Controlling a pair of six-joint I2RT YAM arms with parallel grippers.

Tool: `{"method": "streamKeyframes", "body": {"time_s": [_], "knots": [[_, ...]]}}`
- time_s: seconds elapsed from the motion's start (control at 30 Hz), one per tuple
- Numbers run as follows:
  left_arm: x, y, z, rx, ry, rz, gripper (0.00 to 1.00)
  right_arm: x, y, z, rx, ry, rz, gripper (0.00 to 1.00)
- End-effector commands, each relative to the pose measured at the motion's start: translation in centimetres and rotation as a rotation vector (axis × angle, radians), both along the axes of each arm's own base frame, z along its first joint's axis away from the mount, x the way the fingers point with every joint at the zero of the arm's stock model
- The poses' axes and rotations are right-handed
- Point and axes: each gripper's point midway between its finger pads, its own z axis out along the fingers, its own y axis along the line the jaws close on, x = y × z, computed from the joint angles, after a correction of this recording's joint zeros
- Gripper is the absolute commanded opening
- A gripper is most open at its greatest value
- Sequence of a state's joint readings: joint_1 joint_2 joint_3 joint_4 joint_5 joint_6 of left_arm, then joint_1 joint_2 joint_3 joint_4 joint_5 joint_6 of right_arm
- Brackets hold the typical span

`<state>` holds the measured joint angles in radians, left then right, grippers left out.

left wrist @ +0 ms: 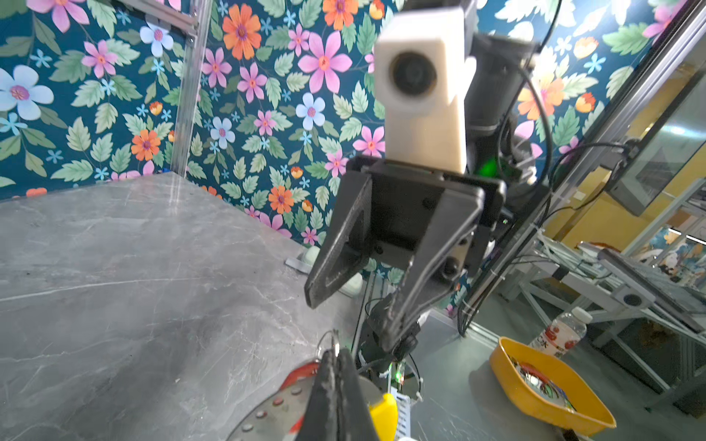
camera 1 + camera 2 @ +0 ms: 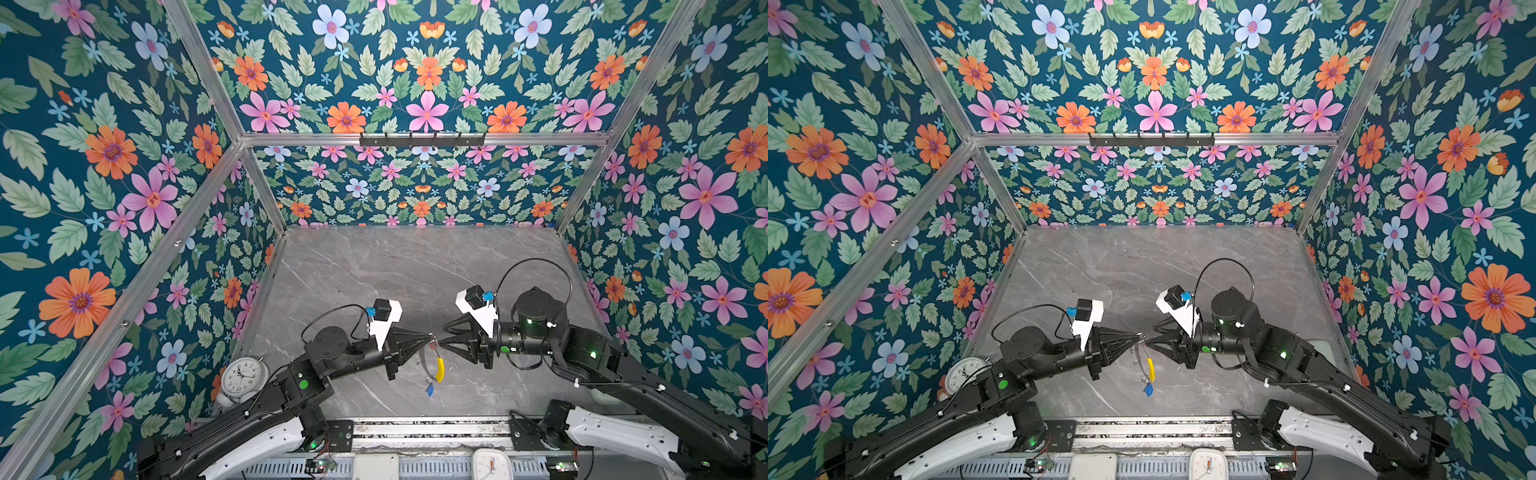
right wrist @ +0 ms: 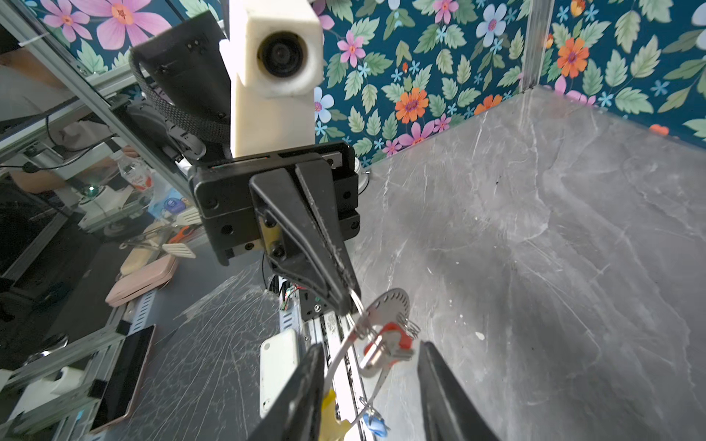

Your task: Remove the keys from the keyring

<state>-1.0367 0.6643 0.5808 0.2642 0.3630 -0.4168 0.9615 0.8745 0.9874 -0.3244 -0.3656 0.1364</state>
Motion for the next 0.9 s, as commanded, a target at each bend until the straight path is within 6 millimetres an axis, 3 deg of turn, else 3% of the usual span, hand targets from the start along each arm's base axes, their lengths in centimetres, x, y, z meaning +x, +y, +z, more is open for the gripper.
{"method": "streamKeyframes", "body": {"time_s": [0.0,0.3,0.73,0.87], "knots": [[0.3,0.9,2.9,-0.133,-0.051,0.038,0.0,2.0,0.0,1.5,0.087,-0.066,-0.129,0.42],[1.1,1.5,3.1,-0.193,-0.041,0.092,0.0,0.8,1.0,-0.2,0.101,-0.074,-0.085,0.45],[1.1,0.9,2.8,-0.197,-0.023,0.076,0.0,1.8,2.5,-0.3,0.077,-0.086,-0.1,0.44],[1.3,1.1,2.8,-0.201,-0.021,0.087,0.0,2.0,2.4,-0.5,0.061,-0.09,-0.113,0.32]]}}
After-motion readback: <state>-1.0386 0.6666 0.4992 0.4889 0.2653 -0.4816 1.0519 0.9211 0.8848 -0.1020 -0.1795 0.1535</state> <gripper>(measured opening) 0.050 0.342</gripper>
